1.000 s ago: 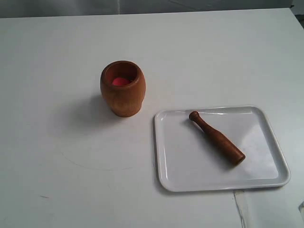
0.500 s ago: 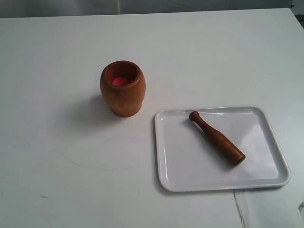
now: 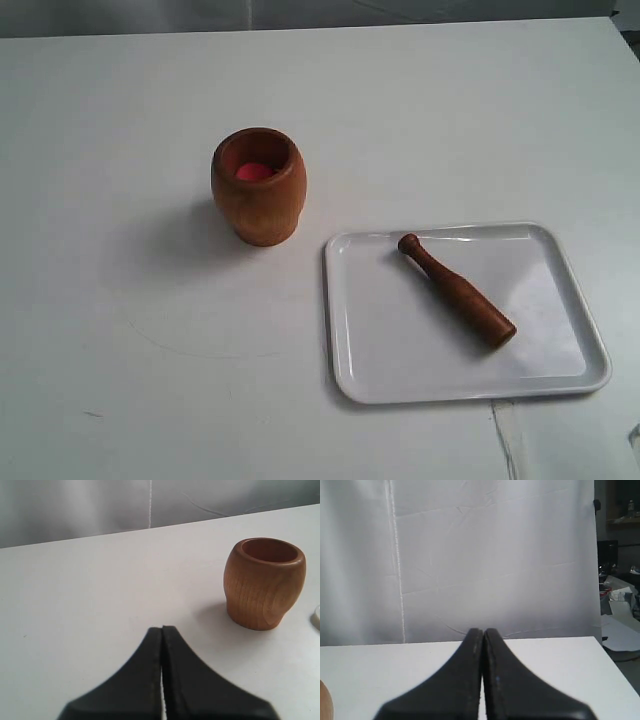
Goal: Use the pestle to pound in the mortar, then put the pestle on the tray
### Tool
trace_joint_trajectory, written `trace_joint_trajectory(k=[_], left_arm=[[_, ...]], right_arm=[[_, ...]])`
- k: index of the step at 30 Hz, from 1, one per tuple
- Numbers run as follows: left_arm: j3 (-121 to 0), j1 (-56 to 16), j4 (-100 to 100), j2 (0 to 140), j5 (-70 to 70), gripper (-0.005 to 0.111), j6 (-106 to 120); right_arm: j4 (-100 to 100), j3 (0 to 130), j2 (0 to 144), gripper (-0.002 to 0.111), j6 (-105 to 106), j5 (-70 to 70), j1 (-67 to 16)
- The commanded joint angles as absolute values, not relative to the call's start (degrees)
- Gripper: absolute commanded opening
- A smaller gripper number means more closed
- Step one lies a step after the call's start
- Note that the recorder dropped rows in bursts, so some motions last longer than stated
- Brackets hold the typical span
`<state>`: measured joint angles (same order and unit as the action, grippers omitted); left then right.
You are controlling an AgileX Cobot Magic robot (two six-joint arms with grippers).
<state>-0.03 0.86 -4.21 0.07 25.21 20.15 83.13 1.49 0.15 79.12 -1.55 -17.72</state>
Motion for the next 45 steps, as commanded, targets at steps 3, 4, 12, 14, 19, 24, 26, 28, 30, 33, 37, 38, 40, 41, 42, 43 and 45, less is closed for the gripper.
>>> trace_joint_trajectory(k=[3, 4, 12, 14, 19, 24, 26, 28, 30, 33, 37, 38, 40, 41, 42, 43, 45], left_arm=[[0.00, 0.42, -3.79, 0.00, 25.03, 0.000, 19.68], [0.00, 0.42, -3.79, 0.00, 25.03, 0.000, 19.68], [0.00, 0.42, -3.79, 0.00, 25.03, 0.000, 19.68], [0.00, 0.42, -3.79, 0.00, 25.03, 0.000, 19.68], [0.00, 0.42, -3.79, 0.00, 25.03, 0.000, 19.68], [0.00, 0.42, -3.79, 0.00, 25.03, 0.000, 19.68], [0.00, 0.42, -3.79, 0.00, 25.03, 0.000, 19.68], [0.00, 0.42, -3.79, 0.00, 25.03, 0.000, 19.68], [0.00, 0.42, -3.79, 0.00, 25.03, 0.000, 19.68], [0.00, 0.42, -3.79, 0.00, 25.03, 0.000, 19.68], [0.00, 0.42, -3.79, 0.00, 25.03, 0.000, 19.68], [0.00, 0.42, -3.79, 0.00, 25.03, 0.000, 19.68], [0.00, 0.42, -3.79, 0.00, 25.03, 0.000, 19.68], [0.00, 0.42, -3.79, 0.00, 25.03, 0.000, 19.68], [0.00, 0.42, -3.79, 0.00, 25.03, 0.000, 19.68], [0.00, 0.42, -3.79, 0.00, 25.03, 0.000, 19.68], [0.00, 0.42, -3.79, 0.00, 25.03, 0.000, 19.68]], right_arm=[[41.32, 1.17, 0.00, 0.000, 34.91, -2.15, -17.21], [39.99, 1.17, 0.00, 0.000, 32.26, -2.45, -17.21], [36.52, 1.07, 0.00, 0.000, 31.55, -2.02, -17.21], [29.02, 0.65, 0.00, 0.000, 27.49, -1.15, -17.21], [-0.96, 0.00, 0.00, 0.000, 3.42, 2.48, -17.21], [-4.79, 0.00, 0.00, 0.000, 1.33, 3.75, -17.21], [-6.22, 0.00, 0.00, 0.000, 1.21, 4.34, -15.81], [-5.87, 0.00, 0.00, 0.000, 0.00, 5.43, -10.87], [-5.61, 0.00, 0.00, 0.000, -0.79, 5.65, -6.16], [-5.61, 0.00, 0.00, 0.000, -0.83, 6.05, -3.43], [-5.61, 0.00, 0.00, 0.000, -0.93, 8.01, -3.45], [-5.48, 0.00, 0.00, 0.000, -0.93, 8.17, -3.45], [-5.48, 0.00, 0.00, 0.000, -0.93, 8.17, -3.45], [-5.48, 0.00, 0.00, 0.000, -0.93, 8.17, -3.45], [-5.48, 0.00, 0.00, 0.000, -0.93, 8.17, -3.45], [-5.47, 0.00, 0.00, 0.000, -0.93, 8.17, -3.45], [-5.47, 0.00, 0.00, 0.000, -0.93, 8.17, -3.45]])
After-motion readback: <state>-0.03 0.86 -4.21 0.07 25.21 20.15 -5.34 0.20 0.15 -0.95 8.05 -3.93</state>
